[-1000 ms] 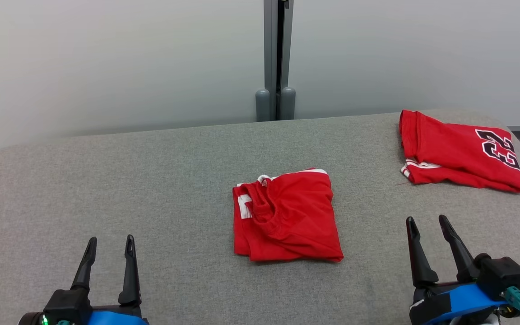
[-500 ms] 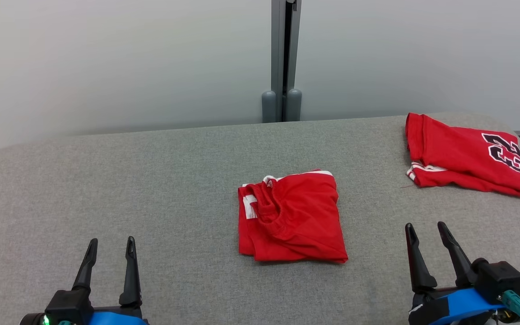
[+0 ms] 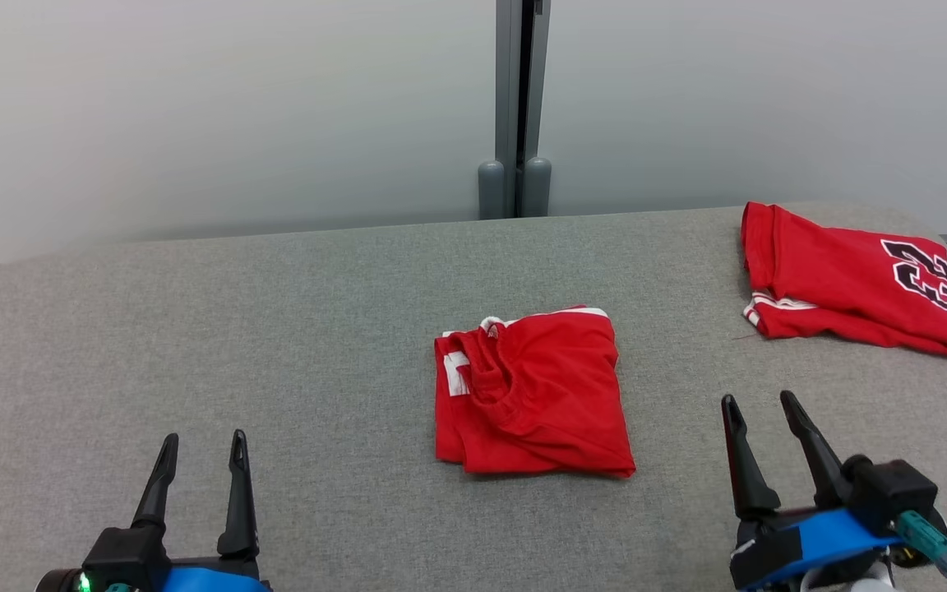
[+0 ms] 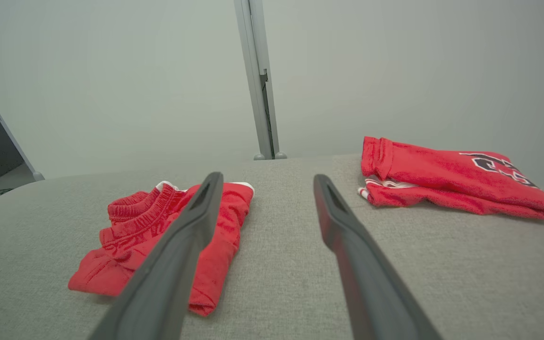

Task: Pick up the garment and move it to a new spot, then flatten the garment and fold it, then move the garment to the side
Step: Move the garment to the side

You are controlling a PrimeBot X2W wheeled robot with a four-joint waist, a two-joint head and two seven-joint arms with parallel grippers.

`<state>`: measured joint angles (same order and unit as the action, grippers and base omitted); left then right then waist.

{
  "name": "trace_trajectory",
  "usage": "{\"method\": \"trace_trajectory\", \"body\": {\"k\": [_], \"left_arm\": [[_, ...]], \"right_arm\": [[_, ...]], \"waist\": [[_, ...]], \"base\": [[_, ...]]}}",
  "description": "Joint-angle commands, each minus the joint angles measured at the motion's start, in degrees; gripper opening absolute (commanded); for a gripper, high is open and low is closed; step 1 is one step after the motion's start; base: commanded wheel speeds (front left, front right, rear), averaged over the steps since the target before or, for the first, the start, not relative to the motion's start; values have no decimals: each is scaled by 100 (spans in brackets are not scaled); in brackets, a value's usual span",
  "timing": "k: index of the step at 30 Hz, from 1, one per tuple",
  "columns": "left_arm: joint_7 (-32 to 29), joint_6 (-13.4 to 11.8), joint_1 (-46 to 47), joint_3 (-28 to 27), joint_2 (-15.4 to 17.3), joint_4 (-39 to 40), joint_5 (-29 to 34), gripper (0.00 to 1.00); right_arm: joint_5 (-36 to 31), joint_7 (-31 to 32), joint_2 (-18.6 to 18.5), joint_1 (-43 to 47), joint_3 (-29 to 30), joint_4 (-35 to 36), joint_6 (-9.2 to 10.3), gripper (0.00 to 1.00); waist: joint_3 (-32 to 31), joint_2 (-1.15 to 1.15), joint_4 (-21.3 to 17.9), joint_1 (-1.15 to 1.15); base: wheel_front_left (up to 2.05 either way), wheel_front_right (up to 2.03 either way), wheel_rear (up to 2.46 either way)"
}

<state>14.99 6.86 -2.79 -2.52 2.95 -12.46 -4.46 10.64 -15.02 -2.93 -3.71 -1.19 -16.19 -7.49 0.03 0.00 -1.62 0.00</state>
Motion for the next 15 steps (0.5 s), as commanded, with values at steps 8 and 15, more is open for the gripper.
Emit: {"method": "trace_trajectory", "body": {"k": [8,15], "left_arm": [[26,8,266,53,-7,39,49,100],[26,34,495,77,-4,61,29,100]], "right_arm": [[-131,38,-122,-1086,-352,-122,-1,100],[-179,276,-188,-2049,-565,-816,-1,100]], "waist": [[255,0,81,0],[606,0,248,0]], "base": [[0,0,0],[0,0,0]]}}
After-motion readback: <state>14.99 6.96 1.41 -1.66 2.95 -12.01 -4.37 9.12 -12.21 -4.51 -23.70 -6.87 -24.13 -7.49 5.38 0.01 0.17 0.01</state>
